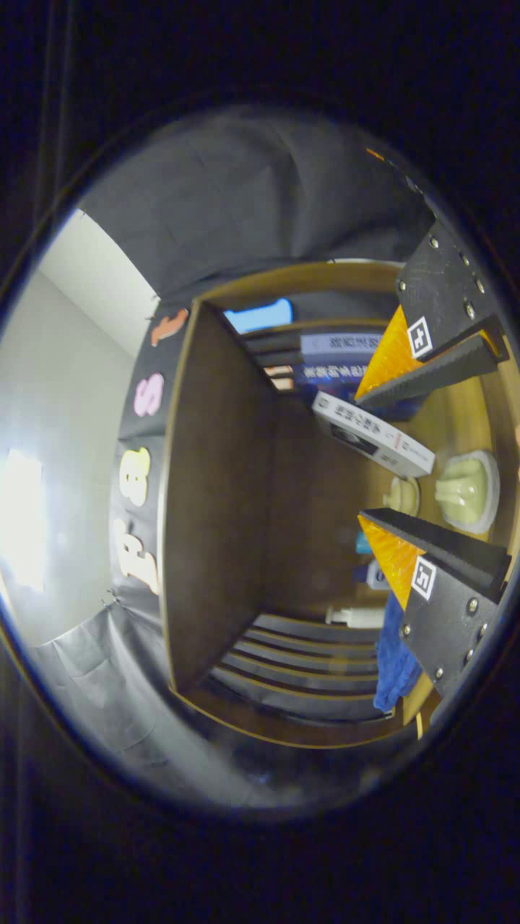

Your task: Pull open the drawer, take out the items inside it, and place them on the countertop above the cabinet.

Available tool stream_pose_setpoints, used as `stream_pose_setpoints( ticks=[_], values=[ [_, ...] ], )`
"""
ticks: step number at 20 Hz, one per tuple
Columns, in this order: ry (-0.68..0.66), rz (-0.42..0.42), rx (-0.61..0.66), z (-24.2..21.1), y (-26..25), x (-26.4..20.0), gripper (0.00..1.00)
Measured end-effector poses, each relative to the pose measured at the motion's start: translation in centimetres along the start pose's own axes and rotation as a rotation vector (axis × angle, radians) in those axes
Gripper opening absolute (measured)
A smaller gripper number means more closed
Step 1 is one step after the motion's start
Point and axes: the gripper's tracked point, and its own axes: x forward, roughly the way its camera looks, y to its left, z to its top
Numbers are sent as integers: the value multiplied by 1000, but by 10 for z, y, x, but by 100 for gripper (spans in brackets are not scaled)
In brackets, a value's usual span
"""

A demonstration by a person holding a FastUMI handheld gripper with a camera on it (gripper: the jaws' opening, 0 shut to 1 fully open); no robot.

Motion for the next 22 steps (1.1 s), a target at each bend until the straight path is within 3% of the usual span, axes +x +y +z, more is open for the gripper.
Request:
stream_pose_setpoints(
  ticks=[4,7,13,18,22],
  values=[
    [-5,101,62,51,-7,-40,84],
    [35,161,-4,59,-19,-90,84],
    [217,192,-31,14,-29,-187,84],
    [295,141,5,-15,-38,-238,84],
    [391,165,11,-52,-36,-267,85]
  ],
)
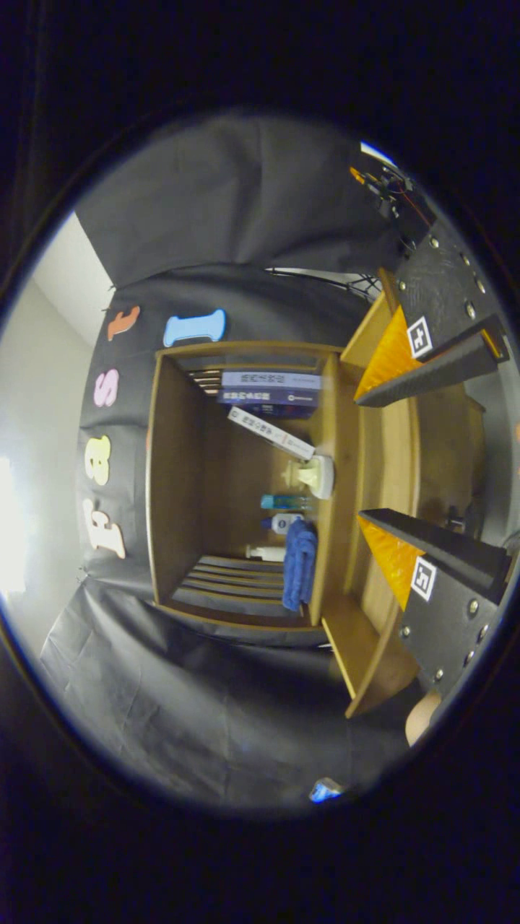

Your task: Pull open the drawer, take out the items inside it, and place them on the countertop above the cabinet.

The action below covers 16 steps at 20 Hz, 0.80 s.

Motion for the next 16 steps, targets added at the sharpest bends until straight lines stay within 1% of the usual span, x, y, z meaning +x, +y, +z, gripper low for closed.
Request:
stream_pose_setpoints(
  ticks=[2,6,8,16],
  values=[
    [51,14,-4,-20,4,-1,85],
    [104,29,-17,-40,8,2,85],
    [126,34,-3,-48,11,5,85],
    [119,24,32,-47,14,15,87]
  ],
)
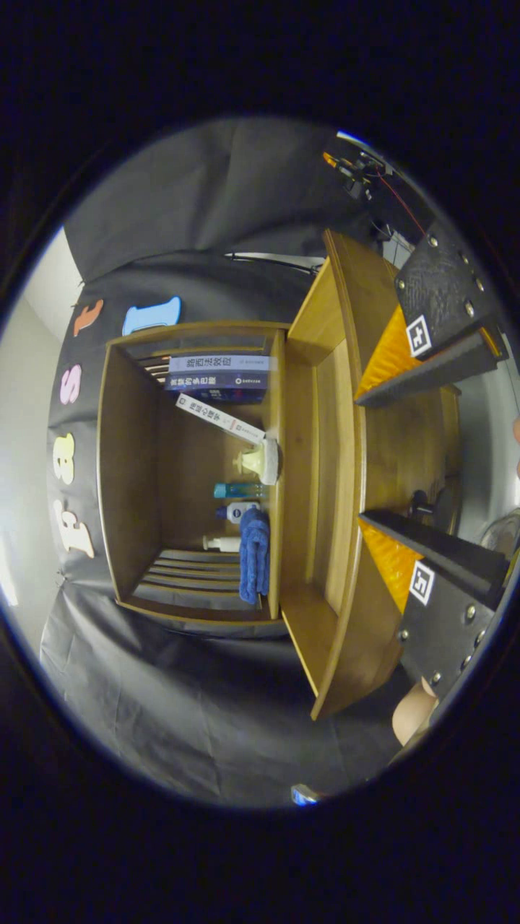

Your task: Pull open the drawer, take out the items inside it, and place them on the countertop above the cabinet.

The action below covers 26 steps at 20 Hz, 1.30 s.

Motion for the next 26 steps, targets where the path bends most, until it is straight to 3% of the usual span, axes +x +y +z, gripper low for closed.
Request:
stream_pose_setpoints(
  ticks=[26],
  values=[
    [-65,-23,21,22,11,167,90]
  ],
)
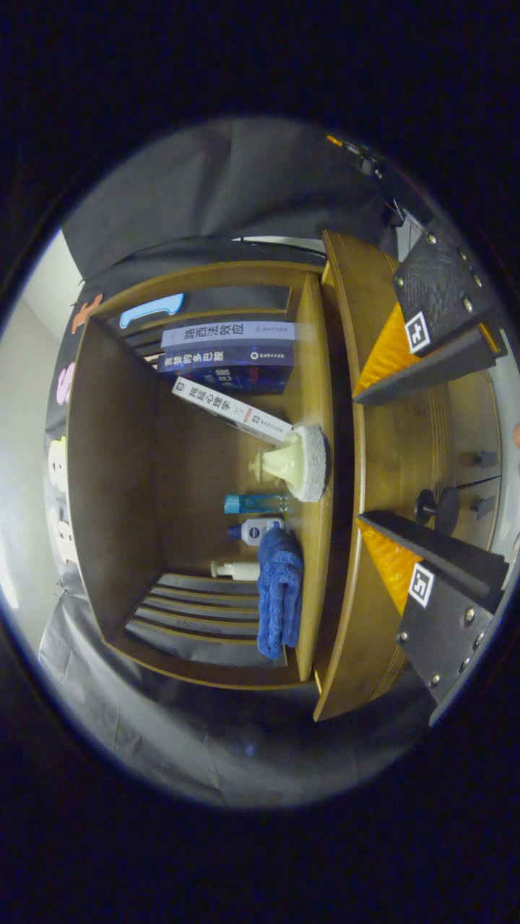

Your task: Pull open the drawer, take out the items inside it, and place them on the countertop above the cabinet.

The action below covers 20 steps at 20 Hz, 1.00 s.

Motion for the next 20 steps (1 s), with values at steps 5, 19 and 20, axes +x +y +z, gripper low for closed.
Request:
stream_pose_setpoints(
  ticks=[5,19,20],
  values=[
    [3,0,8,0,0,18,90],
    [4,-2,-12,-1,0,30,90],
    [-3,-9,-23,2,-4,28,90]
  ],
)
